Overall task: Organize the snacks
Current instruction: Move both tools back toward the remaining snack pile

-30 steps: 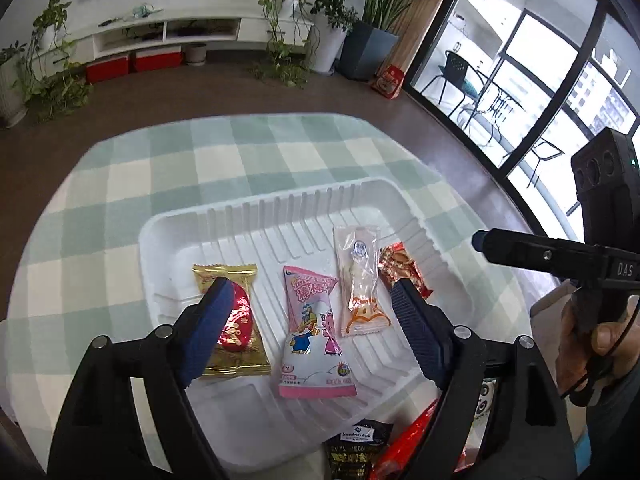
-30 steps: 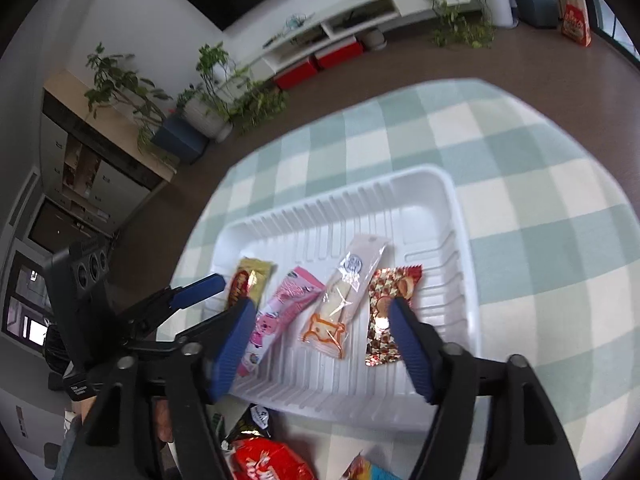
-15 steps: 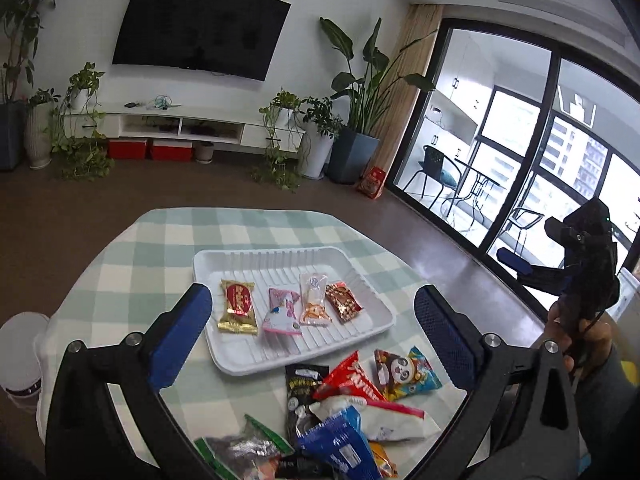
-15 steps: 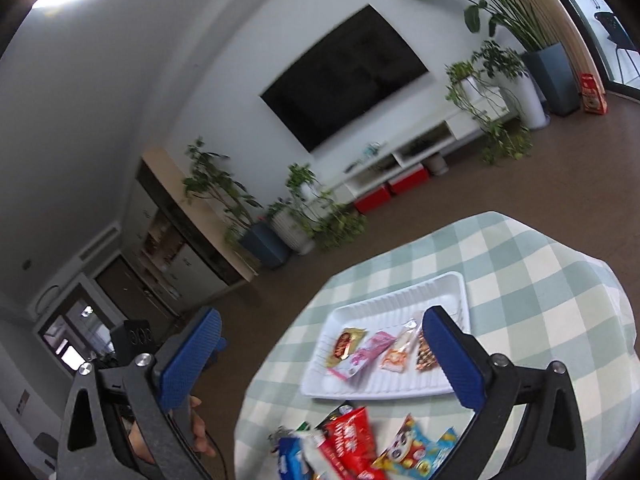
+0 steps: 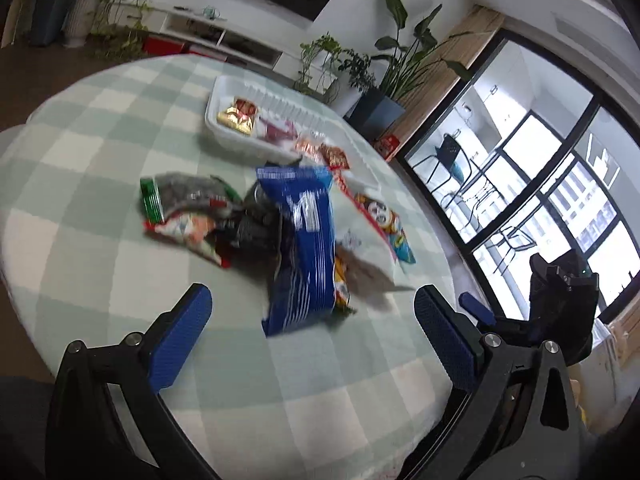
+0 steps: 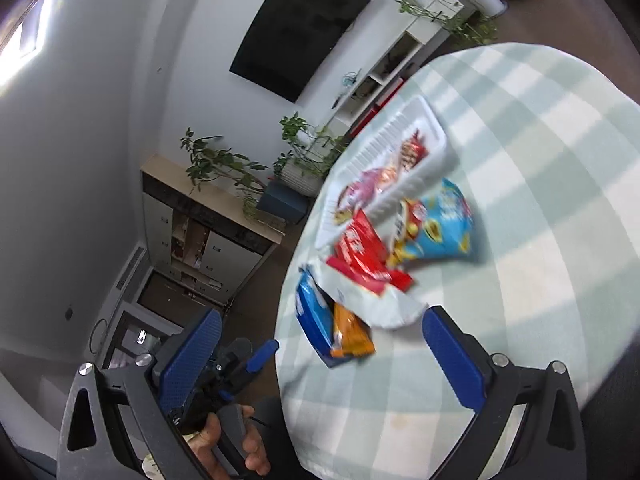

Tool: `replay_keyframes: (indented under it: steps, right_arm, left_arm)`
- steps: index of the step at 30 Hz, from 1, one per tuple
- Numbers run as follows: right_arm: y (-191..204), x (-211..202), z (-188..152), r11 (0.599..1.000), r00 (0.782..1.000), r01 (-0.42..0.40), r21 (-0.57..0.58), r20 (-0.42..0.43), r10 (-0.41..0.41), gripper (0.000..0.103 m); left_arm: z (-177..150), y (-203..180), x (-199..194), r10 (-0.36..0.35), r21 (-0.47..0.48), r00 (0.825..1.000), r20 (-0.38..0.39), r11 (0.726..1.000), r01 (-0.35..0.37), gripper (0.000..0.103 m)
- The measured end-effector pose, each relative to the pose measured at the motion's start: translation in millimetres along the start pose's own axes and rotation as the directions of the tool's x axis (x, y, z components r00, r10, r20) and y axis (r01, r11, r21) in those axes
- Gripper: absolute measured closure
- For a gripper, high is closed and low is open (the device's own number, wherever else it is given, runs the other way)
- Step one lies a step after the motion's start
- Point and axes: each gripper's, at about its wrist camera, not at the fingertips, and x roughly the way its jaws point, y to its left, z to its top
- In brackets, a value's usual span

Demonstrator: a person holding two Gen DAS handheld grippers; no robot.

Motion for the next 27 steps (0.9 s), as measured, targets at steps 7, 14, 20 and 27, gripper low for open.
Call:
replay_keyframes:
  steps: [7, 14, 20, 27]
  right_arm:
    - [4, 14, -11, 0.997, 0.992, 0.070, -0.014, -0.107, -0.072, 0.000]
    - [-4, 26, -23, 0.988, 0.969, 0.156, -0.012, -0.189, -0.156, 0.000]
    - [-3, 24, -24, 0.982, 0.966, 0.183, -0.037, -0.181, -0.187, 0.000]
    - [4, 24, -25, 0.972, 0.958, 0.220, -0.081, -0.168, -0.231, 0.002]
  left_arm:
    - [-8, -10, 6, 0.023, 0.002, 0.999, -0.030, 1.000, -0.023, 0.000]
    - [4, -14, 1, 0.038, 0.015, 0.999, -0.012, 0.999, -0.038, 0.000]
    - [10, -22, 5, 0.057, 0.056, 0.998, -0.011, 0.997, -0.057, 0.001]
    - [26, -39, 30, 0.106, 0.134, 0.994, -0.035, 0.986, -0.101, 0.031]
